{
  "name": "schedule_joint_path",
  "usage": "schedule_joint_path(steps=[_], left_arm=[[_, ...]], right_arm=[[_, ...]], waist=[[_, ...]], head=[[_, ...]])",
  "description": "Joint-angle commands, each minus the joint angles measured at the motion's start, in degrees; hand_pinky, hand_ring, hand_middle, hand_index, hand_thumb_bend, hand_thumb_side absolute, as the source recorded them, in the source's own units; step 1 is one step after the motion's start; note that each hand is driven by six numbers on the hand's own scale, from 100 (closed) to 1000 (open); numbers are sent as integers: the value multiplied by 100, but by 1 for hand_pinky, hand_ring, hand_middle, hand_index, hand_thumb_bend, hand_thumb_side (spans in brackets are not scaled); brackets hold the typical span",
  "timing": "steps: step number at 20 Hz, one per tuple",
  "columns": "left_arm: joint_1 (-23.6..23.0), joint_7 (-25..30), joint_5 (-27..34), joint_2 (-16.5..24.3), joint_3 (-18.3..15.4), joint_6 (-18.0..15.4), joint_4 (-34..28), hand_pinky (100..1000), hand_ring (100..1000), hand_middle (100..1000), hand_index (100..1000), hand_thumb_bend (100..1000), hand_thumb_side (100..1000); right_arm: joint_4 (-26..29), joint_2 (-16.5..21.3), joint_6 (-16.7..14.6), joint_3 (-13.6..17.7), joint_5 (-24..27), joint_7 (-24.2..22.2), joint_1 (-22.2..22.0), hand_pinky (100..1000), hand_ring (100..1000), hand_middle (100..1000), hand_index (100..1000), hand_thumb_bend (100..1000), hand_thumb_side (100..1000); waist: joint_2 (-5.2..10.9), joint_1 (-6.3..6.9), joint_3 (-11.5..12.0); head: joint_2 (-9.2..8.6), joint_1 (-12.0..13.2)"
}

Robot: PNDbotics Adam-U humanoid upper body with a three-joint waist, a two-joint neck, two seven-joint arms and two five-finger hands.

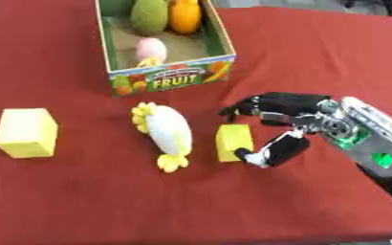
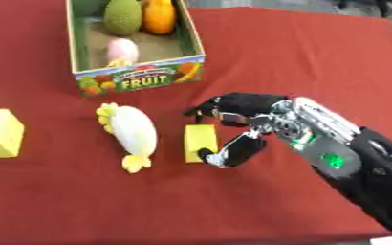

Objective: Pick up objects on the table and place them in the box.

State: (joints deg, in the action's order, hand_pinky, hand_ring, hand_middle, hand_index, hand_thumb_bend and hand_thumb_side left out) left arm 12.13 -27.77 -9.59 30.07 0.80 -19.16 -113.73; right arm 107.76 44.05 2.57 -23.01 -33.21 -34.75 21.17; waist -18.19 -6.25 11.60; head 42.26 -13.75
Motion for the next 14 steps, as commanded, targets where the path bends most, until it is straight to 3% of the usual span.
schedule_joint_path(steps=[1,5,9,13,14], left_arm=[[54,24,36,52,-19,5,-86,785,829,789,889,103,806],[59,28,46,54,-18,4,-86,785,828,788,888,103,805],[67,38,58,53,-13,5,-86,785,827,786,888,101,807],[64,42,64,48,-12,13,-86,785,827,785,886,100,812],[65,44,65,48,-11,18,-86,785,827,785,883,100,812]], right_arm=[[-52,72,-40,27,-164,-18,51,989,964,806,994,234,529],[-170,42,-83,-34,-318,-43,58,986,962,804,993,251,548],[-240,9,-85,-69,-410,-29,88,971,948,745,965,256,555],[-232,-16,16,-47,-380,144,93,940,907,561,868,195,564],[-229,-22,53,-44,-346,202,96,926,884,506,821,130,542]], waist=[[117,-50,-7],[114,-43,-1],[112,-38,4],[110,-38,-2],[111,-38,-3]], head=[[-13,-24],[-14,-30],[-16,-38],[-26,-41],[-30,-43]])
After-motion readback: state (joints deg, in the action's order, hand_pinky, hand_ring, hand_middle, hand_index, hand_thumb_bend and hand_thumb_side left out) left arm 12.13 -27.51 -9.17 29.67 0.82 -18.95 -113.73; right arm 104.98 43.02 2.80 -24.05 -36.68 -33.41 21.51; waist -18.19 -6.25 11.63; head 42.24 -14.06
